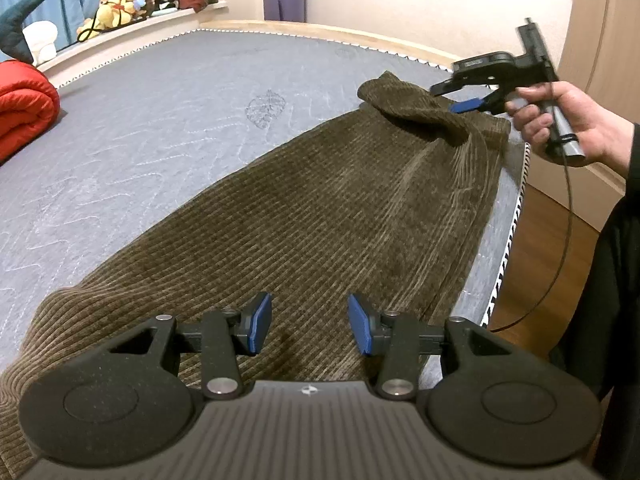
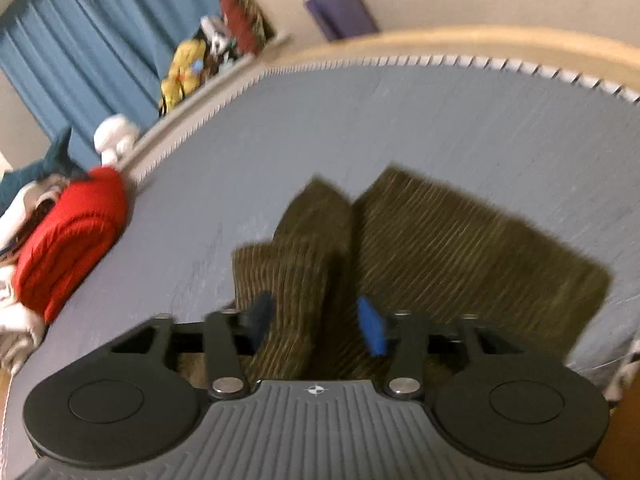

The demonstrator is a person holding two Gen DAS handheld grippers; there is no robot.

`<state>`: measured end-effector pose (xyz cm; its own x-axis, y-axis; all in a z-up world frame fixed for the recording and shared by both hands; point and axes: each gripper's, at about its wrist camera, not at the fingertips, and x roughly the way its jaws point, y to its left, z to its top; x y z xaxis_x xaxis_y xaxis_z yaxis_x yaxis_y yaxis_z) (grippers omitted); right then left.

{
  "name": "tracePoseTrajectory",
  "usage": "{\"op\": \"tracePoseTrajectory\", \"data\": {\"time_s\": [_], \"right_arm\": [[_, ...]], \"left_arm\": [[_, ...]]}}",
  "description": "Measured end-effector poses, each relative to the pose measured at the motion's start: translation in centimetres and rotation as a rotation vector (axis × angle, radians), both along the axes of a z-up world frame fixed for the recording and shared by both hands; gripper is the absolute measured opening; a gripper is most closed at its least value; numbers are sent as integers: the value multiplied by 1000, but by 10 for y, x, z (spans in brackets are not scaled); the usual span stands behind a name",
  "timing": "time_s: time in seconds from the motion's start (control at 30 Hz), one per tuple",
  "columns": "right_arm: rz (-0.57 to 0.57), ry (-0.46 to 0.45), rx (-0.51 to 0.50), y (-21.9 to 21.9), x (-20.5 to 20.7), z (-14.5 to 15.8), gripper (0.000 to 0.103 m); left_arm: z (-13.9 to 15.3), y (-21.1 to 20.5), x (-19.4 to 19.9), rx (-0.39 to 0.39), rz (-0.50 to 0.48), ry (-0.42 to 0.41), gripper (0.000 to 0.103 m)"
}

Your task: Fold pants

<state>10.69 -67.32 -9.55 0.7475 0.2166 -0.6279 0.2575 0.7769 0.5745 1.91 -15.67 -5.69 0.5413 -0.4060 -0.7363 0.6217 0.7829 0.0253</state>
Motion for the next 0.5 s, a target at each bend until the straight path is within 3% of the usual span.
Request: {"op": "tracePoseTrajectory", "data": {"time_s": [0.13,0.17,0.2,0.27,0.37,0.43,0.5], "right_arm": [[10,30,31,10,16,-10,57],[13,22,30,11,16,-8,37],[5,7,17,12,16,-5,8],[-97,-70,-51,9,0,10,7],[-348,-128,-170,-5,-41,34,7],[-469,-15,-238,-20,-61,30,7],[-481,142,-185,-37,-66,4,7]], "left_arm": [[-1,1,0,9,5,-7,48],[-1,2,1,7,10,-8,48],[-1,3,2,5,18,-8,48],[2,8,4,-3,36,-12,48],[8,14,6,-24,56,-16,48],[12,16,6,-35,59,-19,48],[14,17,6,-38,56,-18,48]]}}
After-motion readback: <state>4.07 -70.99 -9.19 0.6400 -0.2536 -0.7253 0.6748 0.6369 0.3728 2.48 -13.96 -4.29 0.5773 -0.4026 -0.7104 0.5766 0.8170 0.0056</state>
